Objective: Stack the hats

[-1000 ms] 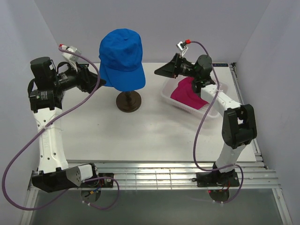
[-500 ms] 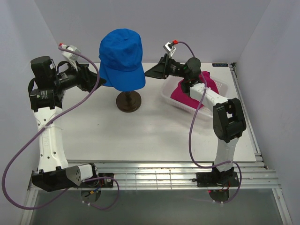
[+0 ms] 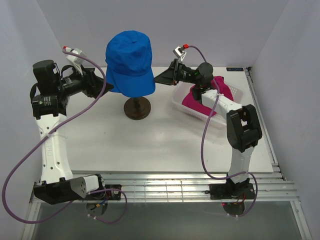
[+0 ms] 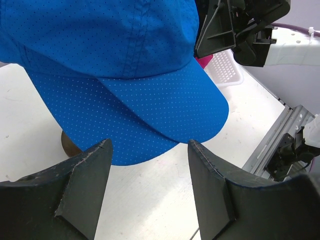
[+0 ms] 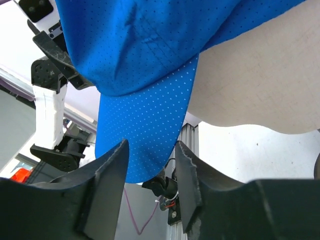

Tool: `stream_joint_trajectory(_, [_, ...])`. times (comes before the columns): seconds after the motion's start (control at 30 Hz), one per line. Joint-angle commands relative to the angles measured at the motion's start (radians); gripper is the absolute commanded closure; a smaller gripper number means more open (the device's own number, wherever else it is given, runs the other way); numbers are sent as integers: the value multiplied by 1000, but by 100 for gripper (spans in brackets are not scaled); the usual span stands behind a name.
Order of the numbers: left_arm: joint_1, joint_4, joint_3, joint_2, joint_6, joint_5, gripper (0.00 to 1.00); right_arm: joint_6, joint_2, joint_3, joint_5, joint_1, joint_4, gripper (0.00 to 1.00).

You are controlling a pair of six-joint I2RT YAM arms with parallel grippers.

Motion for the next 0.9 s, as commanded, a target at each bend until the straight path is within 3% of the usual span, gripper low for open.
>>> stream_joint_trajectory(0.0, [0,16,21,-17,-4,23,28,44,-19,-21,10,5,101,53])
stream_joint_trajectory(0.33, [0,28,-10,-21,-7,26,29,26,-10,-18,9,19,58,57])
stream_joint_trajectory(0.5, [0,42,-61,-23,18,-23,41,29,0,-5,4,33,53,62])
stream_joint_trajectory(0.57, [0,45,-64,-23,35,-67,51,27,-2,-5,4,31,49,64])
stream_joint_trajectory(0.87, [-2,100,-102,-9,32,-143,54,9,-17,-15,0,25,26,73])
